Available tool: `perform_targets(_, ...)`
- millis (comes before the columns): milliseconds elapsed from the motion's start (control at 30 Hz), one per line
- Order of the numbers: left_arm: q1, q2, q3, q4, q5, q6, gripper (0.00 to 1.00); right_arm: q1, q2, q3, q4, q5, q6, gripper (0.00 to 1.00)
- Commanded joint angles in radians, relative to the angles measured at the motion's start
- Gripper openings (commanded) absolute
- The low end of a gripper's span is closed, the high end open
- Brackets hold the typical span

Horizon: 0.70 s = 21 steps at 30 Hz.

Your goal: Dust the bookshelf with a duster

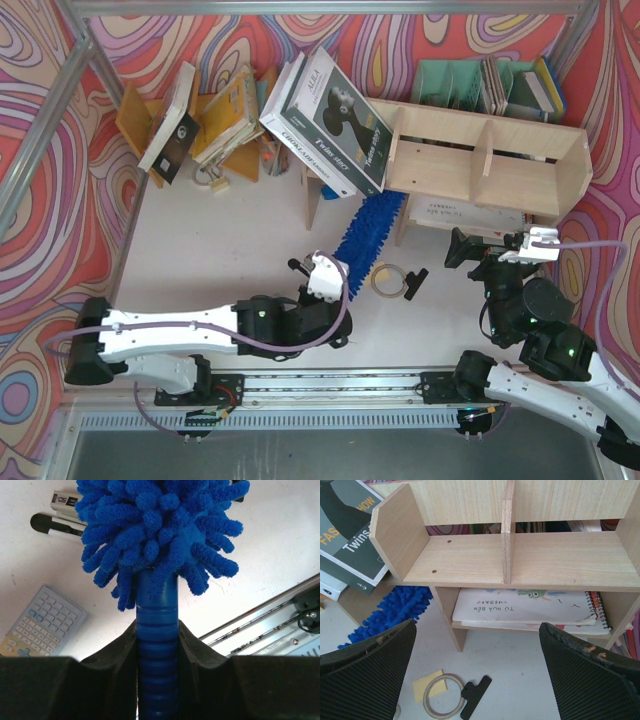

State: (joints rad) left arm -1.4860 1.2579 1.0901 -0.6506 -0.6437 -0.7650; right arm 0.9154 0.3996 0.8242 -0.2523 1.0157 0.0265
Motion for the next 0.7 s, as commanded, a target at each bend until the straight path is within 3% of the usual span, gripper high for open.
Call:
perform_targets(0,-0.007,0.083,-0.021,0.065,0.039,0.008,0.00,-0.001,-0.004,-0.005,0.012,0.000,0.003,0.99)
perform_targets(367,-0.007,0.298,0.046,-0.009,0.124,-0.041,0.00,-0.001,-0.005,-0.003,0.006,-0.001,0.010,0.99)
perform_targets(667,-0.007,0.150,0.050,-0.015,0.004,0.005,0.00,-0.001,-0.013,-0.003,0.001,0.000,0.012,0.99)
